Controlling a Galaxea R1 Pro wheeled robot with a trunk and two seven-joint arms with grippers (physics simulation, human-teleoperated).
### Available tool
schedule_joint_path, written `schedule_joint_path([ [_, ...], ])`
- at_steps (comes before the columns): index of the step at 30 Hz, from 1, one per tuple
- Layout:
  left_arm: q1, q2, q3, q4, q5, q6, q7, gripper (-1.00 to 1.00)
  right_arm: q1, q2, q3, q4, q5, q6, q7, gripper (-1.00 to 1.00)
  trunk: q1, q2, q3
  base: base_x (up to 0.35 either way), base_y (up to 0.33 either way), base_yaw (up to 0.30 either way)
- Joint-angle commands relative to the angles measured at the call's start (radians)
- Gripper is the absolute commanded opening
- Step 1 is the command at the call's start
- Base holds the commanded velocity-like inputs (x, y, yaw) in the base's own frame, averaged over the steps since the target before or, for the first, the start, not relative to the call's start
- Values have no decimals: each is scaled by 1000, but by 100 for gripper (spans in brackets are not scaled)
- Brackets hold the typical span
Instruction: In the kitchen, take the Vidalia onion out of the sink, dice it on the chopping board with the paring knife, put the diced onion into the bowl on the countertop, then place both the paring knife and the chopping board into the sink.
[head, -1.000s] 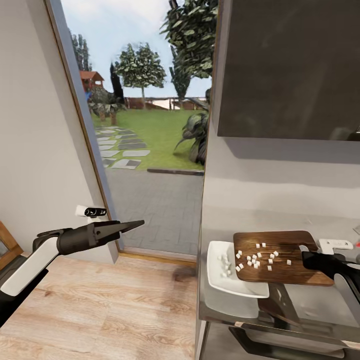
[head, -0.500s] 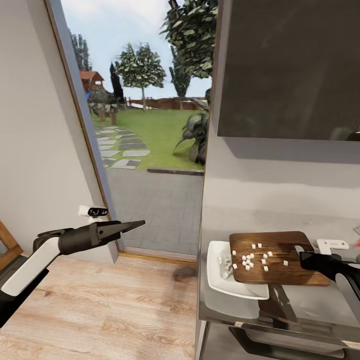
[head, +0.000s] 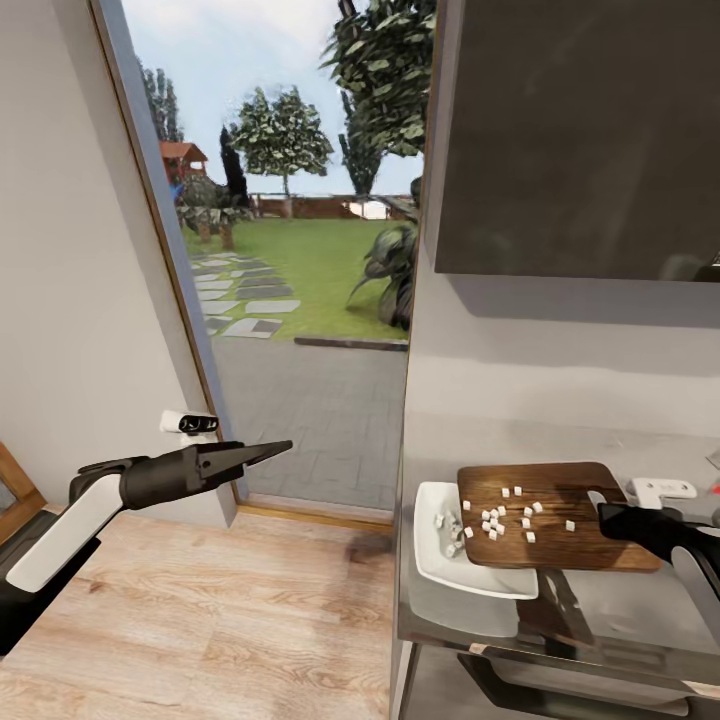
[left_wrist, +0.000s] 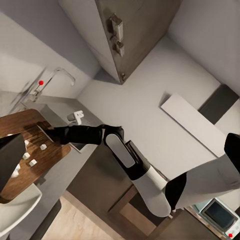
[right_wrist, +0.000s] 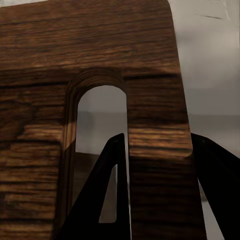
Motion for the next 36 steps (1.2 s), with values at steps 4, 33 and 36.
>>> schedule_joint_path([
  [4,-1,1,-2,0,8,6,1,100,-1,0,-2,-1,-4,5,-1,-100,1,-2,-1,0,0,0],
  [33,-1,0,-4,0,8,6,2,100,-1,0,-4,-1,-4,6,-1,-100,1,-2,44,0,0,0],
  [36,-1,-4,-3,0,8,6,2,100,-1,0,-4,-1,-4,6,-1,-100,1,-2,49,0,0,0],
])
